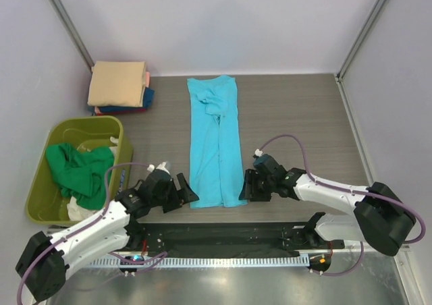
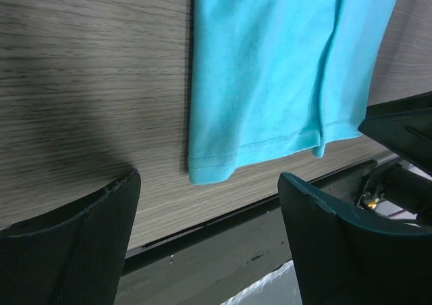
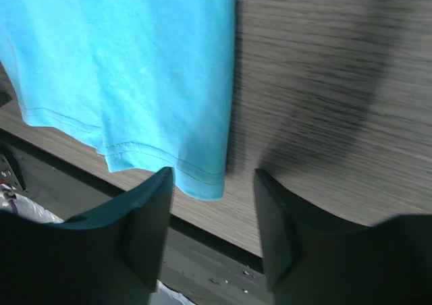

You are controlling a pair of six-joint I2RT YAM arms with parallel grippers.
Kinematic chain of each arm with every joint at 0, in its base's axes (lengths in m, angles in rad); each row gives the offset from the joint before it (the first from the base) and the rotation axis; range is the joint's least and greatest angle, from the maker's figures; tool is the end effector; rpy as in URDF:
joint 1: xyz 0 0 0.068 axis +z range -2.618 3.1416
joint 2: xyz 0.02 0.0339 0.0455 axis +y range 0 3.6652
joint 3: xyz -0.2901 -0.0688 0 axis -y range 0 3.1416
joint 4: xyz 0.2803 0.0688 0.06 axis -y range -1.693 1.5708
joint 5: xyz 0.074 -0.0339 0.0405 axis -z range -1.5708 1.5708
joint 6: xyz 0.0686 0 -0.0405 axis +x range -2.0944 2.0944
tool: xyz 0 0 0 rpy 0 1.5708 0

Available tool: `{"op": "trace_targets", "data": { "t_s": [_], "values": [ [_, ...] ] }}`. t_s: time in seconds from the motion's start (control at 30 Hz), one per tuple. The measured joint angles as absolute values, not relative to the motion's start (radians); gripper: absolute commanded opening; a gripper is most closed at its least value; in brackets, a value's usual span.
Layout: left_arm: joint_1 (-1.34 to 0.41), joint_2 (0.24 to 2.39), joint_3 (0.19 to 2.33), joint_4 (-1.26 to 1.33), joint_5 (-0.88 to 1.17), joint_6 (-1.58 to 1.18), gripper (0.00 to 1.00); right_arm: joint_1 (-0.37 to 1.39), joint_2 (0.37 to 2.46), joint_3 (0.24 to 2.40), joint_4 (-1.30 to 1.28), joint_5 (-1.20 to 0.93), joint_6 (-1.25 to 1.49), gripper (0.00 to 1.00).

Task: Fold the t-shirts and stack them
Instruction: Fold the tshirt

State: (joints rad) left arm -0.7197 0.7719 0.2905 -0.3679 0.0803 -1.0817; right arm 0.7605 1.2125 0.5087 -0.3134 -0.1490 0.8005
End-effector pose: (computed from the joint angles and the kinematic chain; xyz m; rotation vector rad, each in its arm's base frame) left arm 0.1335 -0.1244 0.1323 -0.4339 2.5922 -0.8426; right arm 0.1707 0.1765 0.1289 -0.0033 2.7670 0.6997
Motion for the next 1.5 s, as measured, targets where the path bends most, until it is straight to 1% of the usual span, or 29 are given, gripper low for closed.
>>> {"op": "trace_targets", "data": {
  "t_s": [0.07,0.1,0.17,0.2,0.33,0.4,0.43,0.5,0.53,0.6,0.63,0.7,0.77,0.8,0.83,1.0,1.23,1.37,1.5],
  "values": [
    [-0.728,0.773,0.281,-0.345,0.081,-1.099,0.81,0.778,1.229,0.505,-0.283,-0.149,0.817,0.49],
    [-0.732,0.777,0.274,-0.331,0.083,-1.106,0.80,0.786,1.237,0.504,-0.268,-0.151,0.827,0.44],
    [-0.738,0.787,0.264,-0.303,0.088,-1.122,0.75,0.804,1.246,0.493,-0.235,-0.151,0.843,0.40],
    [-0.743,0.793,0.259,-0.290,0.089,-1.128,0.74,0.810,1.246,0.485,-0.221,-0.153,0.850,0.37],
    [-0.768,0.818,0.252,-0.257,0.091,-1.154,0.61,0.817,1.243,0.463,-0.182,-0.156,0.875,0.35],
    [-0.780,0.831,0.250,-0.244,0.090,-1.166,0.59,0.817,1.240,0.459,-0.176,-0.156,0.881,0.33],
    [-0.785,0.836,0.250,-0.239,0.089,-1.171,0.56,0.817,1.240,0.458,-0.173,-0.156,0.884,0.32],
    [-0.795,0.849,0.249,-0.226,0.087,-1.177,0.48,0.817,1.240,0.455,-0.171,-0.156,0.887,0.27],
    [-0.801,0.859,0.247,-0.220,0.085,-1.180,0.40,0.817,1.241,0.453,-0.170,-0.156,0.889,0.25],
    [-0.812,0.875,0.244,-0.213,0.076,-1.187,0.30,0.817,1.240,0.449,-0.168,-0.155,0.891,0.20],
    [-0.817,0.881,0.242,-0.211,0.072,-1.191,0.23,0.817,1.240,0.447,-0.168,-0.155,0.892,0.18],
    [-0.826,0.890,0.241,-0.210,0.054,-1.189,0.20,0.817,1.235,0.440,-0.165,-0.155,0.893,0.13],
    [-0.832,0.894,0.241,-0.208,0.037,-1.187,0.07,0.817,1.227,0.432,-0.165,-0.156,0.894,0.08],
    [-0.833,0.894,0.241,-0.210,0.025,-1.186,0.01,0.817,1.221,0.427,-0.165,-0.157,0.894,0.04],
    [-0.834,0.895,0.241,-0.212,0.016,-1.180,0.00,0.817,1.214,0.422,-0.165,-0.157,0.894,0.01],
    [-0.852,0.886,0.267,-0.264,-0.012,-1.169,0.00,0.821,1.166,0.405,-0.203,-0.159,0.902,0.01],
    [-0.963,0.830,0.449,-0.445,-0.056,-1.171,0.00,0.877,0.992,0.419,-0.350,-0.125,0.942,0.01],
    [-0.974,0.822,0.552,-0.525,-0.091,-1.163,0.00,0.882,0.963,0.503,-0.450,-0.076,0.945,0.01],
    [-0.967,0.889,0.688,-0.603,-0.149,-1.110,0.00,0.865,1.029,0.667,-0.520,0.000,0.911,0.01]
  ]
}}
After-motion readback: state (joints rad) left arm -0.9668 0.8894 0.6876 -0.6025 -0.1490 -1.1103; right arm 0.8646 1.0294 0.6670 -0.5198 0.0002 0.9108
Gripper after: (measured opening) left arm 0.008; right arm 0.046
